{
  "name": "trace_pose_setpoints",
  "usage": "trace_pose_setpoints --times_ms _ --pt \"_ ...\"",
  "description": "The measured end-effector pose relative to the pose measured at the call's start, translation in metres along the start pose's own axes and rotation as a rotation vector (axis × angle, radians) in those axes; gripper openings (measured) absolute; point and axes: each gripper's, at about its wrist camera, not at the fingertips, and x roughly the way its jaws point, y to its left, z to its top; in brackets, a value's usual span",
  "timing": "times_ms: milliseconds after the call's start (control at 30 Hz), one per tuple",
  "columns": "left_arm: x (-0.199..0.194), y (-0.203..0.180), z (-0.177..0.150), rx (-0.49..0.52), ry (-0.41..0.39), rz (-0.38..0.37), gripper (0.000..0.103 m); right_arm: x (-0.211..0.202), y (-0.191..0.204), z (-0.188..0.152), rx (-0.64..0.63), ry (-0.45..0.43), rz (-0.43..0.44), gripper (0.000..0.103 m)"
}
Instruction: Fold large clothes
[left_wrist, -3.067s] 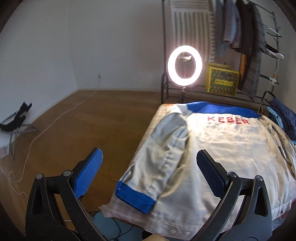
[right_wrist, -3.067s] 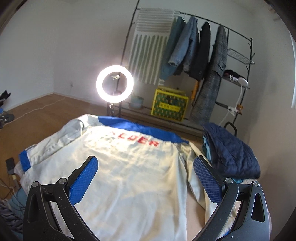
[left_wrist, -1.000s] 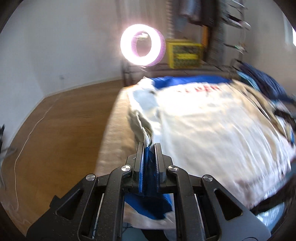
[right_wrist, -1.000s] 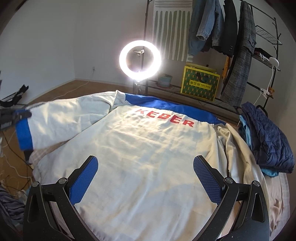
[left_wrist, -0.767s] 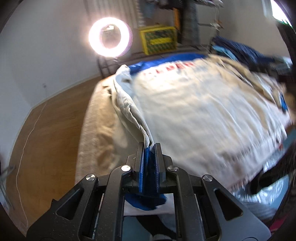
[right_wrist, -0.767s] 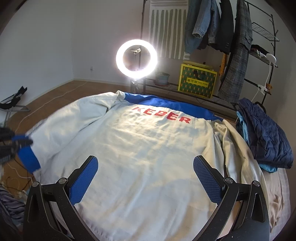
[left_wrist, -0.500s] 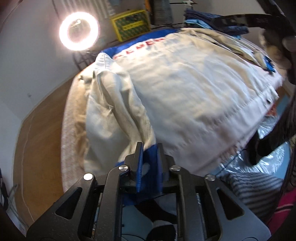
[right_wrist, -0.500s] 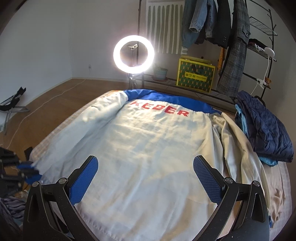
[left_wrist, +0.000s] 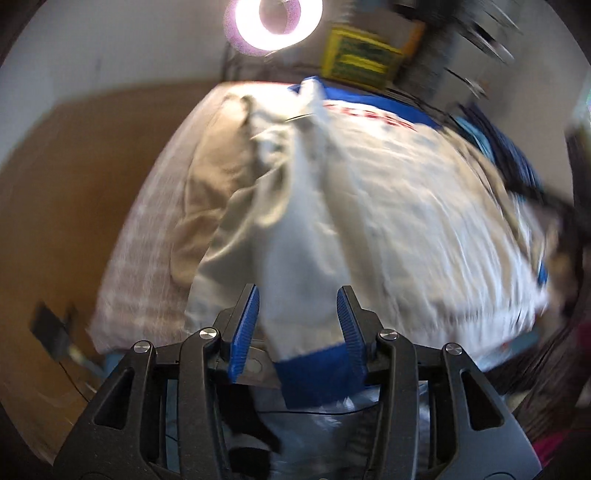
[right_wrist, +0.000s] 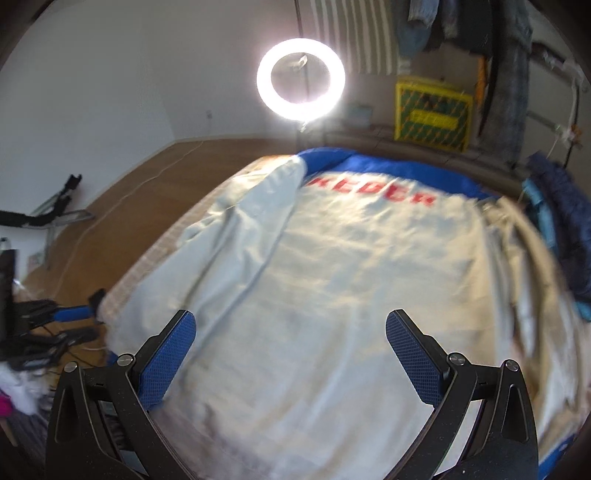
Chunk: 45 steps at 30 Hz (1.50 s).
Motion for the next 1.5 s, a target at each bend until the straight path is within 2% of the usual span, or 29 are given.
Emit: trace_pose_setpoints --times_ms 100,267,400,433,467,533,567,600,633,667,733,933,1000,1067,1100,1133,1167,1200,1233,1367,1500 --pt "0.012 0.03 0.008 -0.121 0.03 -0.031 0.045 0.022 0.015 -0.001 0.039 0.077 0.106 0.09" --pt "0.018 0.055 0.009 -0.183 0.045 -0.016 0.045 0.073 0.05 -0.016 0.083 0.239 0.252 0.09" --pt "0.022 0.069 0.005 -0.223 0.069 -0.044 0.045 0.109 0.071 -0.027 0.093 0.345 0.272 0.09" --pt "0.024 0.07 0.004 -0.228 0.078 -0.052 0.045 0.12 0.076 -0.03 0.099 0.375 0.266 0.086" --pt "0.026 0.071 0.002 -0.228 0.088 -0.057 0.045 0.127 0.078 -0.033 0.11 0.397 0.262 0.082" --pt "0.029 0.068 0.001 -0.222 0.102 -0.068 0.045 0.137 0.08 -0.037 0.136 0.435 0.267 0.061" --pt "0.029 0.067 0.0 -0.216 0.104 -0.072 0.045 0.143 0.08 -0.041 0.159 0.451 0.277 0.054" --pt "0.029 0.064 0.001 -0.21 0.102 -0.077 0.045 0.145 0.08 -0.042 0.169 0.454 0.284 0.036" --pt "0.028 0.062 0.002 -0.206 0.1 -0.081 0.045 0.148 0.081 -0.043 0.177 0.458 0.295 0.014" --pt "0.027 0.061 0.003 -0.203 0.094 -0.083 0.045 0.151 0.081 -0.043 0.184 0.468 0.312 0.008" --pt "0.023 0.058 0.005 -0.199 0.084 -0.092 0.045 0.149 0.078 -0.042 0.224 0.466 0.35 0.006" --pt "0.023 0.053 0.002 -0.206 0.088 -0.124 0.045 0.104 0.057 -0.047 0.254 0.384 0.363 0.005" --pt "0.027 0.047 0.0 -0.211 0.107 -0.144 0.045 0.099 0.053 -0.055 0.22 0.409 0.3 0.013" --pt "0.03 0.041 -0.004 -0.203 0.122 -0.154 0.045 0.099 0.055 -0.056 0.151 0.439 0.243 0.013" --pt "0.031 0.037 -0.006 -0.197 0.129 -0.16 0.045 0.098 0.054 -0.055 0.131 0.436 0.238 0.018" --pt "0.033 0.035 -0.007 -0.196 0.134 -0.164 0.045 0.096 0.052 -0.052 0.132 0.425 0.229 0.029" --pt "0.035 0.032 -0.009 -0.196 0.142 -0.168 0.045 0.095 0.05 -0.047 0.145 0.412 0.225 0.036" --pt "0.038 0.029 -0.012 -0.196 0.153 -0.175 0.045 0.093 0.046 -0.04 0.165 0.391 0.229 0.048" --pt "0.041 0.028 -0.013 -0.196 0.164 -0.178 0.045 0.092 0.043 -0.034 0.178 0.367 0.236 0.051" --pt "0.057 0.022 -0.021 -0.221 0.213 -0.189 0.045 0.102 0.039 0.012 0.17 0.286 0.198 0.051" --pt "0.063 0.018 -0.027 -0.245 0.218 -0.21 0.045 0.127 0.043 0.058 0.168 0.236 0.135 0.055"
